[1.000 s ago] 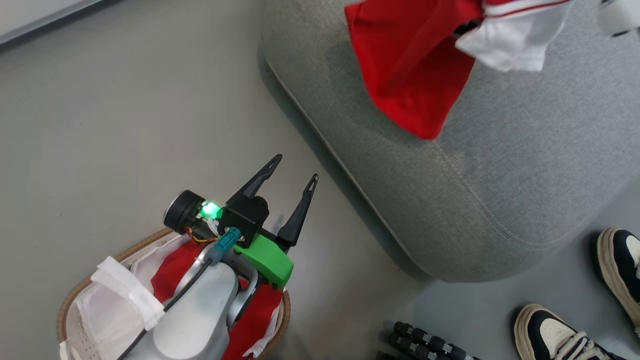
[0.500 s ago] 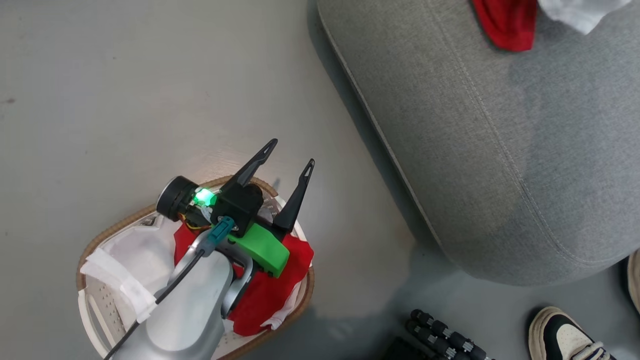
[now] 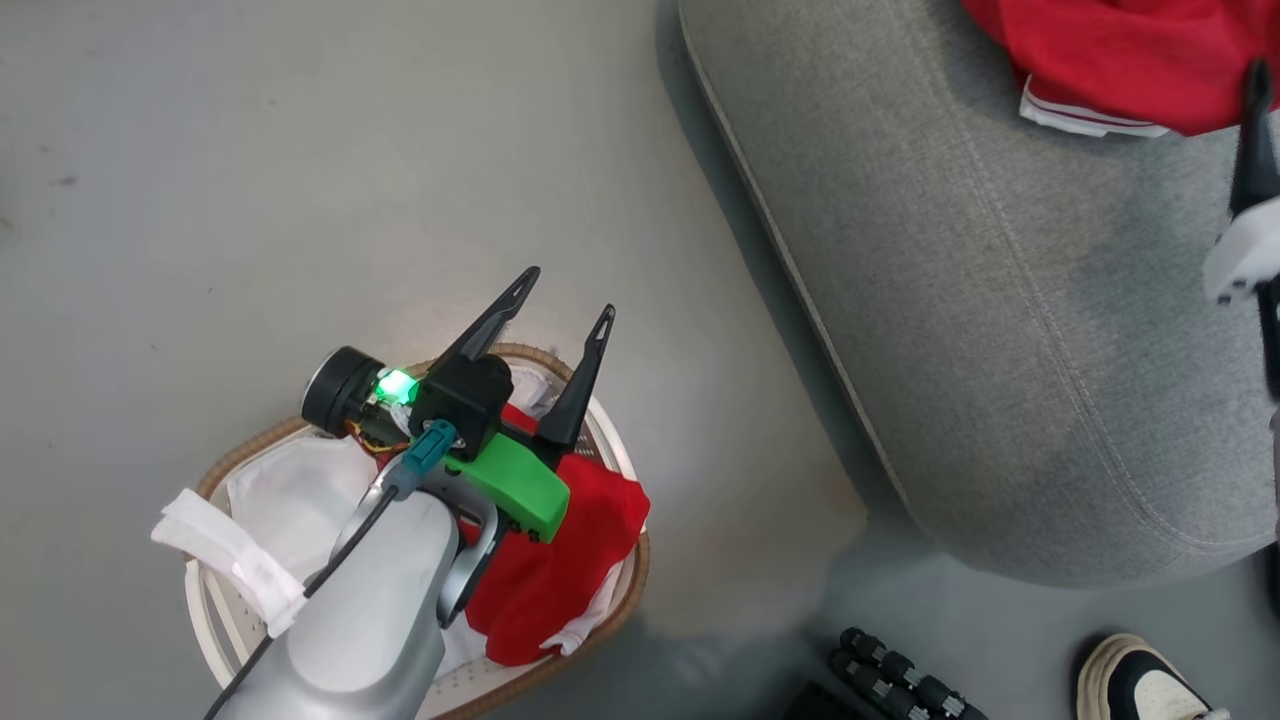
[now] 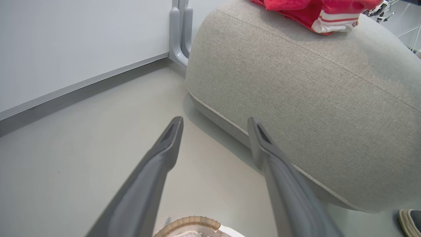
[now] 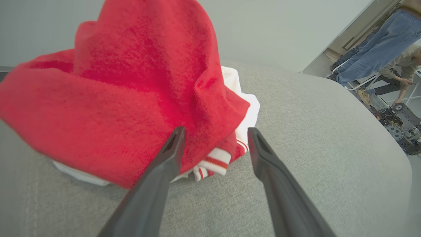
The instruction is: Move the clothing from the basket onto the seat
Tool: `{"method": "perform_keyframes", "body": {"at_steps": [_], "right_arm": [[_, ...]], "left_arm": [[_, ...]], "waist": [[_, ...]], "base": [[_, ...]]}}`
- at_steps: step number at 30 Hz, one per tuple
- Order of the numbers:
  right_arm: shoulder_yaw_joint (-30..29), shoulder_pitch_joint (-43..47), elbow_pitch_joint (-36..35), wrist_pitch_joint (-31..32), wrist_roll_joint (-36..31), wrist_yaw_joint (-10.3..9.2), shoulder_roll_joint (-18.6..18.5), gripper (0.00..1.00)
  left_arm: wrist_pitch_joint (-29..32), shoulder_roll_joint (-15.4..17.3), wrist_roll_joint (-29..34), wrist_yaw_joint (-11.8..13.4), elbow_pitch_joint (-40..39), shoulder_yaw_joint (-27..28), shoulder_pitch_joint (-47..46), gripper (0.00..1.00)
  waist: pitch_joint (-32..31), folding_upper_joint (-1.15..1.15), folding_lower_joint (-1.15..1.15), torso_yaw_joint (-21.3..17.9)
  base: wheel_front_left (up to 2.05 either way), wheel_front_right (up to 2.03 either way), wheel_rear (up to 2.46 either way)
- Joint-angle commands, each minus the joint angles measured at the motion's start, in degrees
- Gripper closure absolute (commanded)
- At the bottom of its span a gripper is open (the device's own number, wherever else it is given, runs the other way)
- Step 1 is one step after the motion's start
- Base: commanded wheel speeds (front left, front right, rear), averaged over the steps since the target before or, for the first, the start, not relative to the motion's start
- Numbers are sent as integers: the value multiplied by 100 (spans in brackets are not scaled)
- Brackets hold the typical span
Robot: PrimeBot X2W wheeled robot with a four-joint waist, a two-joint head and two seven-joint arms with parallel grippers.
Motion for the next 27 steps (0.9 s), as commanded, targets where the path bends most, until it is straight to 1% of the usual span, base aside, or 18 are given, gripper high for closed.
{"method": "perform_keyframes", "body": {"at_steps": [1,5,7,10,12,15,22,27], "right_arm": [[-47,185,-55,-11,-15,-8,25,0],[-84,648,-182,-11,-14,-8,156,0],[-197,849,-339,-11,80,-8,245,0],[-171,1160,-616,-11,173,-8,429,0],[-75,1317,-781,-11,252,-8,456,0],[91,1537,-997,-11,458,-8,607,0],[878,1739,-1501,-11,813,-8,789,0],[1325,1839,-1740,-11,985,-8,887,0]], "left_arm": [[-3,9,15,-2,23,56,107,0],[-3,-29,42,16,49,189,241,0],[-3,-67,26,31,48,291,340,0],[-3,-106,58,31,0,449,476,0],[-3,-137,95,31,-34,544,577,0],[-3,-197,136,45,-110,721,736,0],[-3,-323,239,163,-304,1317,1145,0],[-3,-401,218,280,-335,1942,1357,0]], "waist": [[-157,0,-1,-41],[-435,0,-1,-94],[-582,0,-1,-98],[-792,0,-1,-91],[-923,0,-1,-56],[-1139,0,-1,48],[-1574,0,-1,371],[-1837,0,-1,725]], "base": [[0,0,0],[0,0,0],[0,0,0],[0,0,0],[0,0,0],[0,0,0],[0,0,0],[0,0,0]]}}
